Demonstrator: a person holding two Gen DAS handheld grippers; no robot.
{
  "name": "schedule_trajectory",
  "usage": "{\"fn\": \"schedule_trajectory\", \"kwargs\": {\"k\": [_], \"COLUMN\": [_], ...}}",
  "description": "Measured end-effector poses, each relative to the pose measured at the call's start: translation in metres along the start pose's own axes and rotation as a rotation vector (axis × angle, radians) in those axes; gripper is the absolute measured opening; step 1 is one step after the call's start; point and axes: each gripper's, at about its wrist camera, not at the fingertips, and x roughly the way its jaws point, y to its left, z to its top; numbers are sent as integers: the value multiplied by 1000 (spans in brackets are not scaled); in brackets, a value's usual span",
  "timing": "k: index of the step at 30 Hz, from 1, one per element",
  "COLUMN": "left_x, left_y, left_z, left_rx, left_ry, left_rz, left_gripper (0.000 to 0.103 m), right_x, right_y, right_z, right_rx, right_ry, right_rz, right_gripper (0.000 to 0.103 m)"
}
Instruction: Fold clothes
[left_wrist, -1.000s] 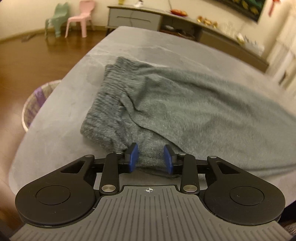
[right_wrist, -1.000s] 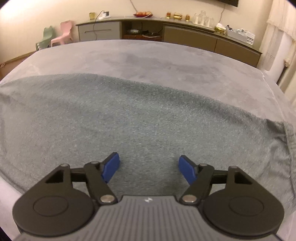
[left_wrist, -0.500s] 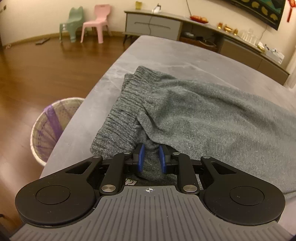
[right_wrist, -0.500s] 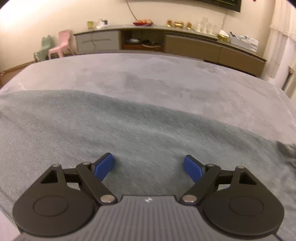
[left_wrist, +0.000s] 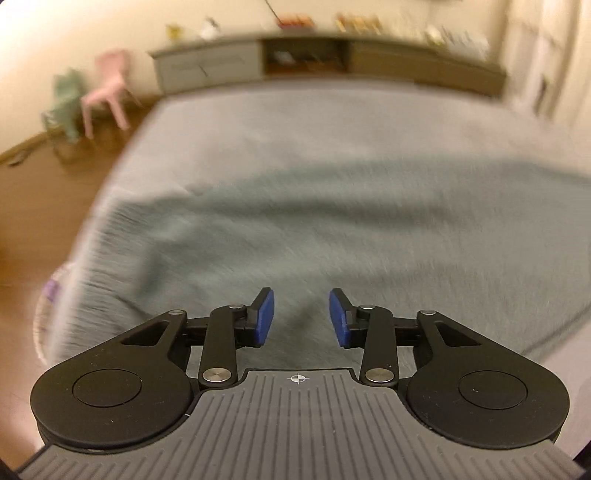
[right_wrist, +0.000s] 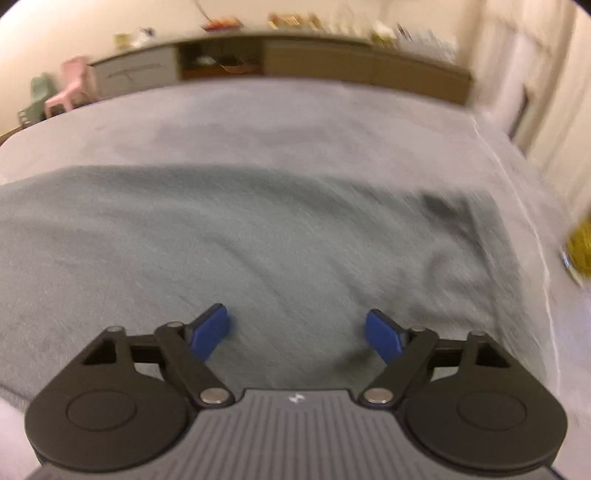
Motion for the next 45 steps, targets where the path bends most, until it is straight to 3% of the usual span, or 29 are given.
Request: {"fn": "schedule_trajectory", "kwargs": {"k": [4, 5, 6, 8, 12, 13, 14, 19, 22, 25, 28, 32, 35, 37, 41, 43, 45], "left_x": [-1, -3, -5, -9, 29, 44, 57, 84, 62, 24, 2, -28, -43, -54, -56, -48, -46], "left_y": [-6, -8, -13, -26, -52, -55, -55, -43, -38, -31, -22, -16, -10, 2, 49, 64, 70], "left_z": [1, 3, 10, 28, 70, 80, 86, 101, 88, 51, 1, -40, -55, -57, -62, -68, -69], "left_rx": [-22, -27, -21, -2, 21, 5, -22, -114, -144, -124, -121, -100, -106, -164, -360, -392, -362], "left_ry": [3, 11, -2, -40, -26, -9, 8, 12, 6, 7, 61, 38, 15, -32, -57, -39, -62], "left_rz": [-10, -13, -36, -88, -93, -89, -75, -14, -24, -118, -146, -104, -63, -1, 47, 60, 91], "left_gripper": [26, 26, 27, 31, 34, 33, 33, 39, 31, 34, 32, 35, 35, 35, 34, 35, 36], "right_x": [-21, -26, -33, -42, -24, -16, -15, -21, -29, -38, -34, -28, -26, -29, -36, -32, -28], "right_y": [-30, -38, -45, -48, -27, -21, -19, -43, -37, -26, -18, -21, -24, -24, -30, -33, -35], "right_z": [-17, -20, -21, -19, -16, -19, -21, -27, -29, -31, -29, -28, -29, -29, -28, -28, -28], "right_rx": [-45, -18, 23, 80, 42, -13, -41, 47, 33, -8, -42, -29, -11, -8, 31, 42, 52], "right_ry": [81, 77, 45, -45, -61, -30, -37, -7, -36, -75, -45, -25, -23, -47, -95, -77, -58], "right_rz": [-40, -54, -63, -49, 33, 3, -26, -65, -70, -32, -43, -66, -74, -79, -60, -66, -74], "right_gripper": [82, 73, 68, 70, 66, 68, 79, 82, 70, 70, 71, 80, 80, 73, 72, 69, 72]}}
